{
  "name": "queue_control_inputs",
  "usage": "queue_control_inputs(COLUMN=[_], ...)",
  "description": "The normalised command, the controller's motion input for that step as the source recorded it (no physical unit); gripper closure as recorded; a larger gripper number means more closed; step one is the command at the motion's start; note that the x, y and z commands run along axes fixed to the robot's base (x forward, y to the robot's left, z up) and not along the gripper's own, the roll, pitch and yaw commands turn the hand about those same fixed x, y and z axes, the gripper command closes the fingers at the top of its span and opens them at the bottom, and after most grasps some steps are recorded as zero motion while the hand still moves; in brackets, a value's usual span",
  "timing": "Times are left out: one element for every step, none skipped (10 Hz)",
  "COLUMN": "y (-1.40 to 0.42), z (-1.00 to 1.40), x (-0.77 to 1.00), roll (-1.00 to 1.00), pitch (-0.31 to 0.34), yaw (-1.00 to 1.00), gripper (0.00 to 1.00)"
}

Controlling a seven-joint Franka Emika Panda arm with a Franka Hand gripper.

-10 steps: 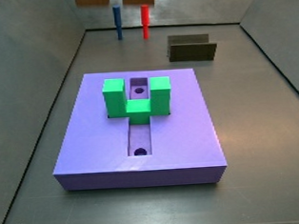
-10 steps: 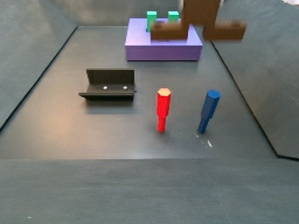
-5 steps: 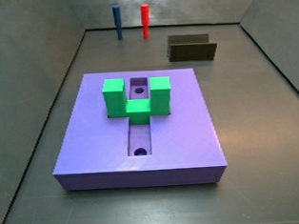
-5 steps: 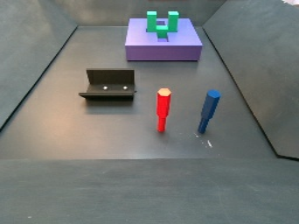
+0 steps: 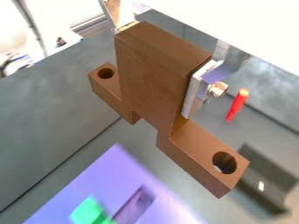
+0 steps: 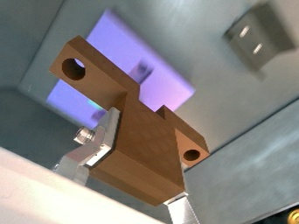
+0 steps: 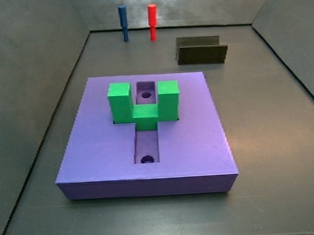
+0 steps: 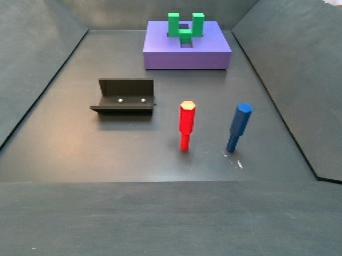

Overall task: Pick up the brown object. Move up. Move to above the board. Insert the brown object.
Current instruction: Move to above the board, then insert the brown object.

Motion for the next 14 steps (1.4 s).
queue_control_inputs(y=[-1.4, -0.82, -0.31, -0.19, 0.0, 0.0, -0.03, -0.03, -0.03, -0.05, -0.2, -0.19, -0.05, -0.02], z=[0.25, 0.15, 0.07, 0.05, -0.01, -0.08, -0.1, -0.1, -0.1, -0.14, -0.62, -0.75, -0.75, -0.79], x=[0.42, 0.26, 0.15, 0.1, 0.0, -0.02, -0.01, -0.01, 0.0, 0.0, 0.0, 0.08, 0.02, 0.01], roll=[0.01, 0.01, 0.02, 0.0, -0.05, -0.23, -0.26, -0.25, -0.23, -0.16, 0.01, 0.17, 0.19, 0.16], pitch=[0.153, 0.153, 0.136, 0.105, -0.054, -0.237, -0.26, -0.26, -0.251, -0.221, -0.14, -0.06, -0.046, -0.016], yaw=[0.01, 0.01, 0.01, 0.0, -0.07, -0.54, -0.89, -0.9, -0.91, -0.97, -0.95, -0.92, -0.99, -1.0], gripper=[1.0, 1.0, 1.0, 1.0, 1.0, 1.0, 1.0, 1.0, 1.0, 1.0, 1.0, 1.0, 1.0, 1.0])
